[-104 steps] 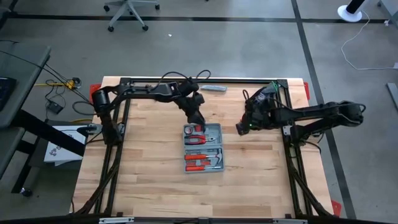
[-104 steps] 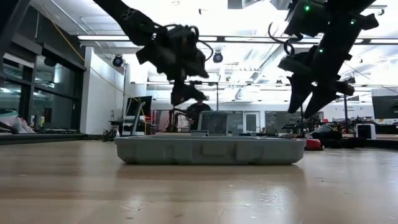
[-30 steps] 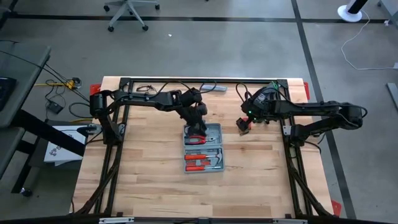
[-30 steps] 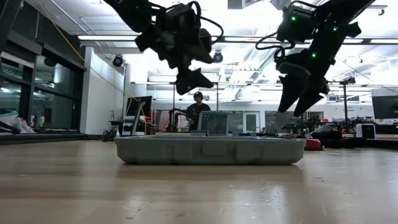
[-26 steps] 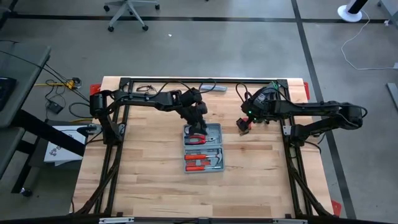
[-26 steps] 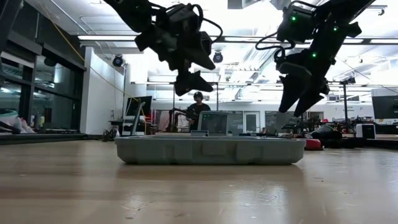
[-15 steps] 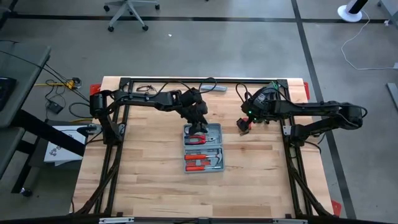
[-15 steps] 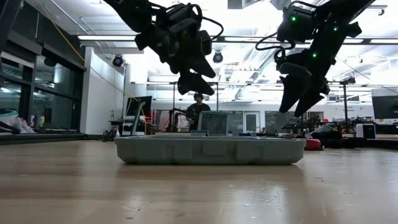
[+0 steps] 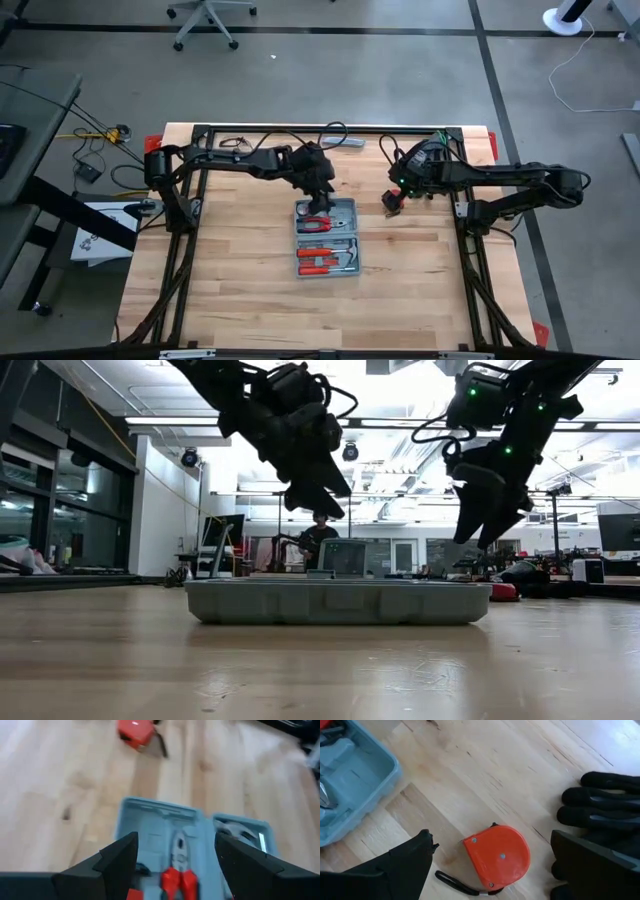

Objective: Prefit tool cases
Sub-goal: Put the orange measuring tape into the gray prefit tool case

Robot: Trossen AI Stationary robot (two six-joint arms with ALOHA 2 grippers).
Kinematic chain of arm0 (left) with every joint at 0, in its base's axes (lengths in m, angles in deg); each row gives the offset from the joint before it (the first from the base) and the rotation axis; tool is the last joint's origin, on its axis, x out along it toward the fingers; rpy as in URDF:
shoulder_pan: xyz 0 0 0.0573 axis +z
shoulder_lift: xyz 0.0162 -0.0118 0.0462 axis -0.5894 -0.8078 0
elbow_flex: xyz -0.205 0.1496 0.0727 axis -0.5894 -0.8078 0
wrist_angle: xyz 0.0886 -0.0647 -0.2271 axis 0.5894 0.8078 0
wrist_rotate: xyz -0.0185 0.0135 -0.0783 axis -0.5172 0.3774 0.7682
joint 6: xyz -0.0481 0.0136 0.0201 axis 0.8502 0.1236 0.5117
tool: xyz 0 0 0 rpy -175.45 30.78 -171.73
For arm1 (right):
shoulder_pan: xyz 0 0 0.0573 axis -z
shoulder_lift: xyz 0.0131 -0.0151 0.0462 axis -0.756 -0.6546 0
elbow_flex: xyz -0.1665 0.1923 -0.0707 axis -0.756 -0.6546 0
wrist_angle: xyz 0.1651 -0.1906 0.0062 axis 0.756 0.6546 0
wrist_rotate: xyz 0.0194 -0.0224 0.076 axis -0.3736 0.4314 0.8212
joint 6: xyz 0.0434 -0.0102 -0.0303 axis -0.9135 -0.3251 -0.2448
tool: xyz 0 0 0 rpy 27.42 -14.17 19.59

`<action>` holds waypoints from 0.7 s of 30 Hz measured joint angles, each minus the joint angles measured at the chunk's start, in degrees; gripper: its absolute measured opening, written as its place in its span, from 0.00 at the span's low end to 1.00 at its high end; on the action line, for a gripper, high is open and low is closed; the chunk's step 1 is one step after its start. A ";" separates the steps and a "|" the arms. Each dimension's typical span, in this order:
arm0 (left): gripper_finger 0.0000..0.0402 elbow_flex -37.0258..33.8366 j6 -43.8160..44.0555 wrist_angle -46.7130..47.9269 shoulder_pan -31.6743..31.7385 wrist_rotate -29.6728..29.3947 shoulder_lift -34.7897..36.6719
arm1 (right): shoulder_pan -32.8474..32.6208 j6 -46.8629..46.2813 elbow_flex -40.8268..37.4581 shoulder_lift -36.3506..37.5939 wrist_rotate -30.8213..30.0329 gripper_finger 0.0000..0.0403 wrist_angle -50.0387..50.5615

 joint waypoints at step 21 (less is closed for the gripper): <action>0.63 0.00 4.77 0.19 -0.47 -2.39 0.00 | 0.28 -3.45 0.00 -0.32 1.22 0.96 -0.77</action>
